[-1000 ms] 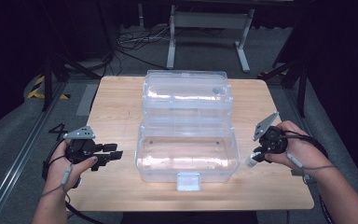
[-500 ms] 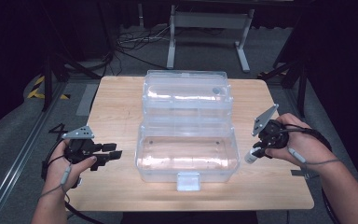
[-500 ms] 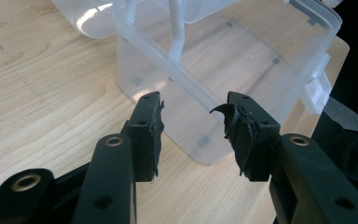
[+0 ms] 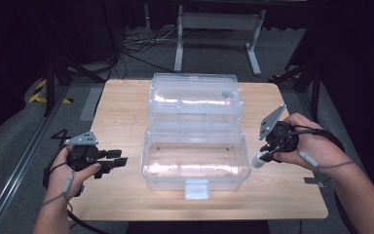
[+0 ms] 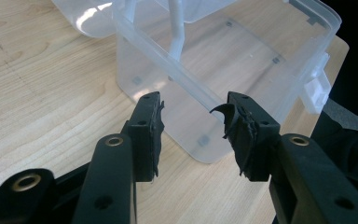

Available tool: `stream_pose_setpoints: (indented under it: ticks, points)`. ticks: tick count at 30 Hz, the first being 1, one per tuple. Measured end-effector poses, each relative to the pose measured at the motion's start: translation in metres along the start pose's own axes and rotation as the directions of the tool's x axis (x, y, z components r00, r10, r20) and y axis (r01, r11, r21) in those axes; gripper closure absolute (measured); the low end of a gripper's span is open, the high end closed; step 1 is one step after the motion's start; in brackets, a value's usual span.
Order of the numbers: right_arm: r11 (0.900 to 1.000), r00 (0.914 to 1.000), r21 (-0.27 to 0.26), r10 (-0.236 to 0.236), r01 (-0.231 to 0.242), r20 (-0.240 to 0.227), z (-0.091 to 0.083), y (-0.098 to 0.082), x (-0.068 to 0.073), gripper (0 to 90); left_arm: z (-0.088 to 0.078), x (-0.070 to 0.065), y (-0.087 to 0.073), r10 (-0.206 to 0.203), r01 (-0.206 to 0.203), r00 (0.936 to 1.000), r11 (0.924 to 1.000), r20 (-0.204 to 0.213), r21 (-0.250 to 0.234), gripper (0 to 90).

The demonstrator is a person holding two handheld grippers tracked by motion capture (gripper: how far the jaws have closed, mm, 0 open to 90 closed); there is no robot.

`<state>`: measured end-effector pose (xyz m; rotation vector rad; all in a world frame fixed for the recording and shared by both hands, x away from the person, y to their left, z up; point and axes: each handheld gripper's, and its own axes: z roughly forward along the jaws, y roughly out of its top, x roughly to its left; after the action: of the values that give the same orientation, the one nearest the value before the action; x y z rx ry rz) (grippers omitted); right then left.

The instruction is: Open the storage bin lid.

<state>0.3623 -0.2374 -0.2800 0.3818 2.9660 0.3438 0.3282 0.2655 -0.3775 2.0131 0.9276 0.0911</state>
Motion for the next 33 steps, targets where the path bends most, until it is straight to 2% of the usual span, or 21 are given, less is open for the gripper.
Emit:
stream_pose_setpoints:
  ticks: [20,33]
  points:
    - [0.996,0.9962,-0.003,-0.084,0.084,-0.022,0.007,0.028,0.007,71.9,-0.001,0.001,0.0,0.001,-0.001,1.0,1.0,0.003,0.0,56.8]
    - [0.993,0.9919,0.02,-0.119,0.12,-0.044,0.024,0.038,0.007,71.9,-0.001,0.0,0.0,0.0,0.0,1.0,1.0,0.003,-0.001,56.9]
